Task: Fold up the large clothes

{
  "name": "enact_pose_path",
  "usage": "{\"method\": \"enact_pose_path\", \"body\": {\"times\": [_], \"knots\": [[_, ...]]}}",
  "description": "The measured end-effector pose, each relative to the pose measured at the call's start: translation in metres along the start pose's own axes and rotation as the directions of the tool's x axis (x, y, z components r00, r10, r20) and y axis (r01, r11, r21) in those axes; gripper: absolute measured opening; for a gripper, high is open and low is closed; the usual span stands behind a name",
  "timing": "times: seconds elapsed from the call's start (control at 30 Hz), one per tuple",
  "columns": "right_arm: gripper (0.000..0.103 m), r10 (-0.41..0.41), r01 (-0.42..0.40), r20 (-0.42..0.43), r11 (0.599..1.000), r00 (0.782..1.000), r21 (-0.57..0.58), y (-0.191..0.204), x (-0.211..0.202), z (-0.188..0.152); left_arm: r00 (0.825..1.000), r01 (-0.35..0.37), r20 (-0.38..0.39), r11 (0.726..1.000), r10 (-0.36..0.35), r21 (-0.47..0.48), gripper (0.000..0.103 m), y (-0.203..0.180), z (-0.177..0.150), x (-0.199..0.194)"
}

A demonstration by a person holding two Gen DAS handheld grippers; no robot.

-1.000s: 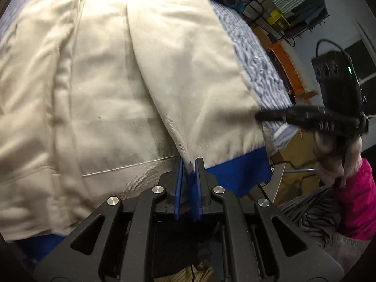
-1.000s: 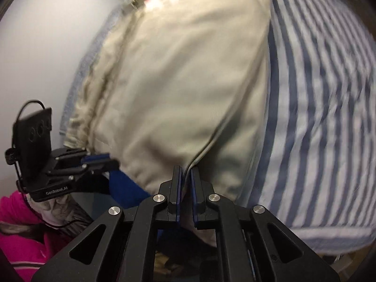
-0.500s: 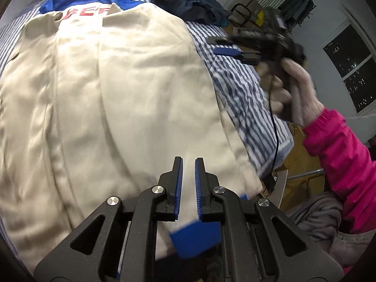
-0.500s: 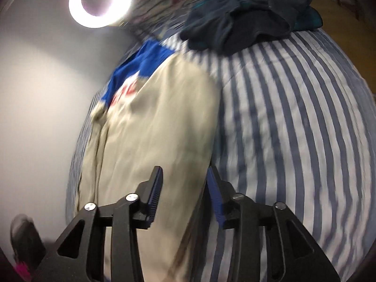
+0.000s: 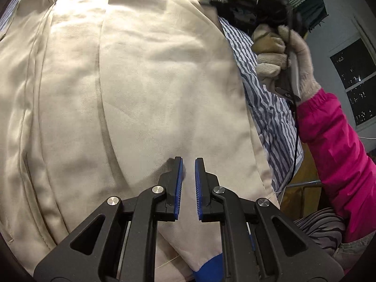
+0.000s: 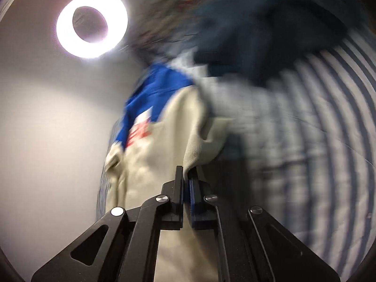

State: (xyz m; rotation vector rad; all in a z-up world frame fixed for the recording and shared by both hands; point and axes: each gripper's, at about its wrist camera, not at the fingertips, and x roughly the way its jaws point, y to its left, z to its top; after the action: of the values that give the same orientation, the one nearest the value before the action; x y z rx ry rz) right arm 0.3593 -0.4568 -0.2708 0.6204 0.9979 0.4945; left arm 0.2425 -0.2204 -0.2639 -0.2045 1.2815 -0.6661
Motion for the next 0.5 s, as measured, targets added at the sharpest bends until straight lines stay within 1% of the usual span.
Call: {"method": "enact_pose_path", "body": {"times": [0.03,0.07,0.1,0.13,0.17,0.2,0.27,0.37,0.43,0.47,0.5], "knots": [[0.003,0.003,-0.003,-0.012,0.999,1.0,-0.042,0.013,0.004,-0.003,1.0,0.003,0.0,1.0,-0.003,-0.002,0.007,0.0,0.0,0.001],[0.003,0.007,-0.012,-0.04,0.994,0.999,-0.108,0.033,0.015,-0.01,1.0,0.003,0.0,1.0,-0.003,-0.002,0.007,0.0,0.0,0.002],[0.003,0.005,-0.014,-0.061,0.99,0.998,-0.142,0.043,0.023,-0.014,1.0,-0.003,0.0,1.0,0.003,0.001,0.007,0.0,-0.001,0.004],[0.004,-0.015,-0.003,-0.09,0.982,0.996,-0.189,0.055,0.036,-0.02,1.0,-0.007,0.0,1.0,0.007,-0.001,0.007,0.001,0.0,0.005],[0.007,-0.044,0.017,-0.115,0.974,0.992,-0.227,0.063,0.049,-0.026,1.0,-0.008,-0.001,1.0,0.008,-0.006,0.007,0.002,0.0,0.007],[0.01,-0.068,0.032,-0.14,0.969,0.988,-0.243,0.065,0.059,-0.031,1.0,-0.017,-0.006,1.0,0.017,-0.014,0.007,0.004,0.0,0.011],[0.011,-0.063,0.024,-0.173,0.975,0.983,-0.223,0.061,0.067,-0.036,0.999,-0.021,-0.024,1.0,0.021,-0.014,0.007,0.004,-0.003,0.017],[0.014,-0.015,-0.016,-0.172,0.985,0.985,-0.174,0.049,0.056,-0.035,0.999,-0.039,-0.025,0.999,0.039,0.005,0.007,0.003,-0.005,0.025],[0.025,0.035,-0.057,-0.152,0.988,0.988,-0.144,0.036,0.037,-0.029,0.999,-0.045,-0.024,0.999,0.046,0.017,0.007,0.0,-0.006,0.025],[0.035,0.065,-0.08,-0.129,0.99,0.99,-0.118,0.031,0.029,-0.023,0.999,-0.044,-0.022,0.999,0.044,0.016,0.007,-0.001,-0.007,0.025],[0.042,0.094,-0.102,-0.1,0.991,0.991,-0.086,0.026,0.024,-0.018,0.999,-0.042,-0.021,0.999,0.042,0.012,0.007,0.0,-0.007,0.025]]}}
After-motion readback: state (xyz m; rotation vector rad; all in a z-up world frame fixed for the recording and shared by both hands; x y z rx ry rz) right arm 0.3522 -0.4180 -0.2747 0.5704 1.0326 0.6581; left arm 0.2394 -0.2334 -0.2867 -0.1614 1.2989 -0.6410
